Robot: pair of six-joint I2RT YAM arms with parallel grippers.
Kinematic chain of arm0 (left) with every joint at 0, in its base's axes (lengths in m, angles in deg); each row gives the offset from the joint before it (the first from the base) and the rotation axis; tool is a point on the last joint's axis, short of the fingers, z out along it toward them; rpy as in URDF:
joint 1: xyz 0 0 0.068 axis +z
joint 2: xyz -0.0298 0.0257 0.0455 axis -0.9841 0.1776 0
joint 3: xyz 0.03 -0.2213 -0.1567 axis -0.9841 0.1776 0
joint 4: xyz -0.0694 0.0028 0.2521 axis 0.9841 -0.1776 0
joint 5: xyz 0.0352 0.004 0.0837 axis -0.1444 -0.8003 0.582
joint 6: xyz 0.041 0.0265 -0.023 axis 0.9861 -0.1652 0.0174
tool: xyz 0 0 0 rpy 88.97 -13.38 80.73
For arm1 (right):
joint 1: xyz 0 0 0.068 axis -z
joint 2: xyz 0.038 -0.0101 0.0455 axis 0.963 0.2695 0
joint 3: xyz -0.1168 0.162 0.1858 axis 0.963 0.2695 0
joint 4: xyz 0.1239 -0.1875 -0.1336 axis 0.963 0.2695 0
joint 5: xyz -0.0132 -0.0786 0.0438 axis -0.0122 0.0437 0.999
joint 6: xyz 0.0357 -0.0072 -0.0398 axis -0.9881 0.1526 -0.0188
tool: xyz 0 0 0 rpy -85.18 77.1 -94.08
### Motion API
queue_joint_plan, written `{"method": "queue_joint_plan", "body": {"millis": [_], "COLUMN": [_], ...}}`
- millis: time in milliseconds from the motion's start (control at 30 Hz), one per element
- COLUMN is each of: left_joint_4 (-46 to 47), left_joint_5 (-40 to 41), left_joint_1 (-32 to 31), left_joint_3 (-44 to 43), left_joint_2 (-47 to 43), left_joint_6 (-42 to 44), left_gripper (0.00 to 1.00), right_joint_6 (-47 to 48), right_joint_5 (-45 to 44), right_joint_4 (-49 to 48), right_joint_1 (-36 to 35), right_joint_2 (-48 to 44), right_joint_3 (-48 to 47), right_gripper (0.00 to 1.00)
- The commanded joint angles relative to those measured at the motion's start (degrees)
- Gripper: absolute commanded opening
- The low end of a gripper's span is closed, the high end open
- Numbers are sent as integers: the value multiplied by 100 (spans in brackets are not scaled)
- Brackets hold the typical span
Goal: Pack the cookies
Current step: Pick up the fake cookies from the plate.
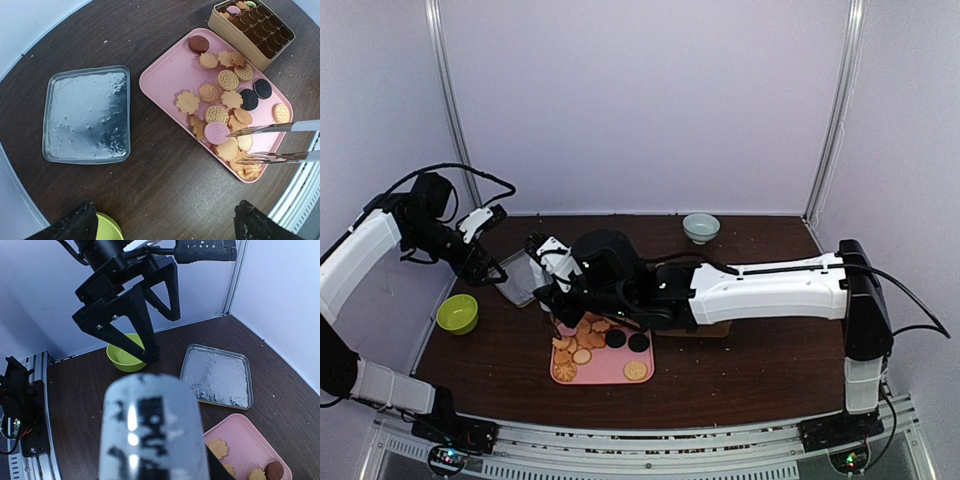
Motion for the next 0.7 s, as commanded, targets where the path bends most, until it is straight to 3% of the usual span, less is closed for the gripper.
{"method": "queue_joint_plan", "body": {"millis": [0,367,667], "left_joint_4": [86,26,7], "left_joint_5": [-152,-193,-276], "left_joint_1": [92,271,311], "left_joint_3": [29,28,-6], "left_joint_2": [-25,-42,27], "left_joint_6": [117,187,191], "left_gripper": [98,98,98], "right_joint_6": [24,104,-4], "right_joint_5": [-233,-464,-198], "right_joint_4": [67,418,39], "right_joint_1": [36,67,-16], "right_joint_2": [248,921,370], "right_joint_3": [-572,-1146,-518], "right_gripper": [39,38,37]}}
